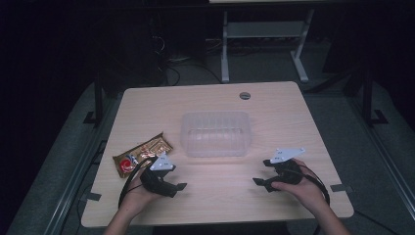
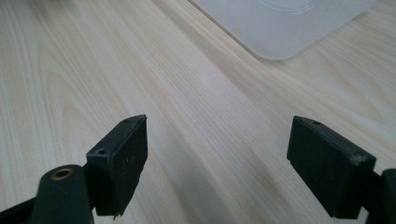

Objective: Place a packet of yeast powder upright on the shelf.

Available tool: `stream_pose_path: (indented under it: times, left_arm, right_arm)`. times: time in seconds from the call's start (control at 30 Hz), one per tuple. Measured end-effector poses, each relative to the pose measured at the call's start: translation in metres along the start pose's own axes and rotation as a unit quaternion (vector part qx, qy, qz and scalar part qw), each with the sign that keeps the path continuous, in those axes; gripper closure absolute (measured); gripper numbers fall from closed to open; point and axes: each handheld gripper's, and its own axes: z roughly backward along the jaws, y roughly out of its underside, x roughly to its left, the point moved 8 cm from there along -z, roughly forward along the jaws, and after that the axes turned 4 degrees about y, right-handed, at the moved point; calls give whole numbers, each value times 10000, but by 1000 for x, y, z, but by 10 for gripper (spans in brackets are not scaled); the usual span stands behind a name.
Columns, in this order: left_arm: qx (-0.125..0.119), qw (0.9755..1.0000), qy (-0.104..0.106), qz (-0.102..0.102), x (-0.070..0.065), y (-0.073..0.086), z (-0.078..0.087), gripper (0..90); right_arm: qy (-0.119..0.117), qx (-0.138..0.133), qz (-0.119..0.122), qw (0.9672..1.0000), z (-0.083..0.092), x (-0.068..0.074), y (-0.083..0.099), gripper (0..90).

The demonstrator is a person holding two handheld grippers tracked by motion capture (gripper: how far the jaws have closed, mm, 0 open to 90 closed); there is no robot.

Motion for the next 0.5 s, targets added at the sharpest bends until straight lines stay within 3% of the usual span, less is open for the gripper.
stream_pose_path:
  times: [0.17, 0.4, 0.5]
  left_arm:
    - [50, 9999, -60, 116, 7, 1, 11, 280]
    - [51, 9994, -230, 241, 20, 0, 31, 331]
    - [24, 9990, -291, 331, 27, -1, 42, 415]
  right_arm:
    - [-32, -57, -175, 9998, 4, -2, -1, 211]
    - [-78, -74, -206, 9997, 7, -3, -1, 212]
    - [-113, -86, -199, 9997, 7, -1, -2, 210]
